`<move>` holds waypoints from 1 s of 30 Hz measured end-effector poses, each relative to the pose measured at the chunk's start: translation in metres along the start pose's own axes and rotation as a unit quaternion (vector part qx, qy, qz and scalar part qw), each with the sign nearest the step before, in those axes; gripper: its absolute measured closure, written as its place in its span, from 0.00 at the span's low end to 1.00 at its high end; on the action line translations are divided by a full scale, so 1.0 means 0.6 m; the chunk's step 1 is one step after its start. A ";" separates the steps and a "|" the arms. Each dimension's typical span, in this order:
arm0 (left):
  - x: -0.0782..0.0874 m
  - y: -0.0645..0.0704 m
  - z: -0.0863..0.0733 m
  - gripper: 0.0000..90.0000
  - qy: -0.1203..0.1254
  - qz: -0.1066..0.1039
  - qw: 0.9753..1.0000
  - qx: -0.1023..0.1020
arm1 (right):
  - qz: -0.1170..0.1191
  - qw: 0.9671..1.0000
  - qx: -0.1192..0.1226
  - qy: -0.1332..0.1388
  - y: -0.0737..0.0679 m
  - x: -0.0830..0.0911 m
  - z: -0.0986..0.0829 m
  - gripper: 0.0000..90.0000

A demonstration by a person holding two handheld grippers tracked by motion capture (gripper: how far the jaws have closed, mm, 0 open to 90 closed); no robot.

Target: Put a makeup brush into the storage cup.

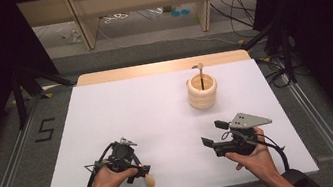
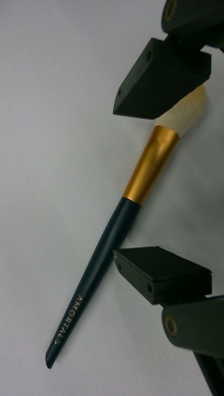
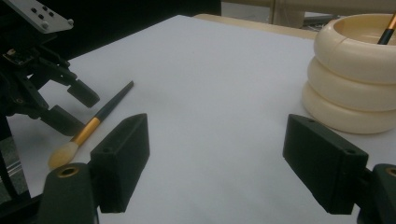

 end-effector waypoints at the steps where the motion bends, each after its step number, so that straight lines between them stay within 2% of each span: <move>1: -0.001 0.000 0.001 0.28 -0.003 0.001 1.000 0.001 | -0.001 1.000 0.000 -0.001 0.000 0.000 0.000 0.26; 7: -0.011 -0.001 0.004 0.29 -0.016 0.004 1.000 -0.008 | 0.002 1.000 0.002 0.000 -0.001 -0.002 0.000 0.26; 9: -0.013 0.001 0.007 0.29 -0.014 0.002 1.000 -0.004 | 0.003 1.000 0.002 -0.002 -0.002 -0.002 0.000 0.26; 12: -0.014 0.000 0.006 0.29 -0.024 -0.001 1.000 -0.017 | 0.003 1.000 0.001 -0.002 -0.002 -0.002 0.000 0.26; 13: -0.015 0.001 0.006 0.30 -0.026 -0.001 1.000 -0.016 | 0.003 1.000 0.002 -0.002 -0.002 -0.002 0.000 0.26; 15: -0.017 0.002 0.006 0.30 -0.026 0.005 0.999 -0.020 | 0.004 1.000 0.002 -0.002 -0.002 -0.002 0.000 0.27; 19: -0.022 0.003 0.007 0.30 -0.028 0.008 0.999 -0.014 | 0.008 1.000 0.002 -0.001 -0.004 -0.002 0.000 0.27; 24: -0.027 0.003 0.004 0.33 -0.034 0.018 0.999 -0.030 | 0.009 1.000 0.001 -0.003 -0.004 -0.002 0.000 0.27; 30: -0.024 -0.003 0.003 0.52 -0.036 0.030 0.997 -0.066 | 0.010 1.000 0.001 -0.003 -0.005 -0.002 0.000 0.27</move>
Point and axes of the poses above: each handheld gripper's, and its own axes: x roughly backward along the jaws, z roughly out of its top, y roughly to its right, the point moved 9 cm from there along -x, roughly forward along the jaws, and after that the axes turned 10 degrees about z, right-handed, at the moved point
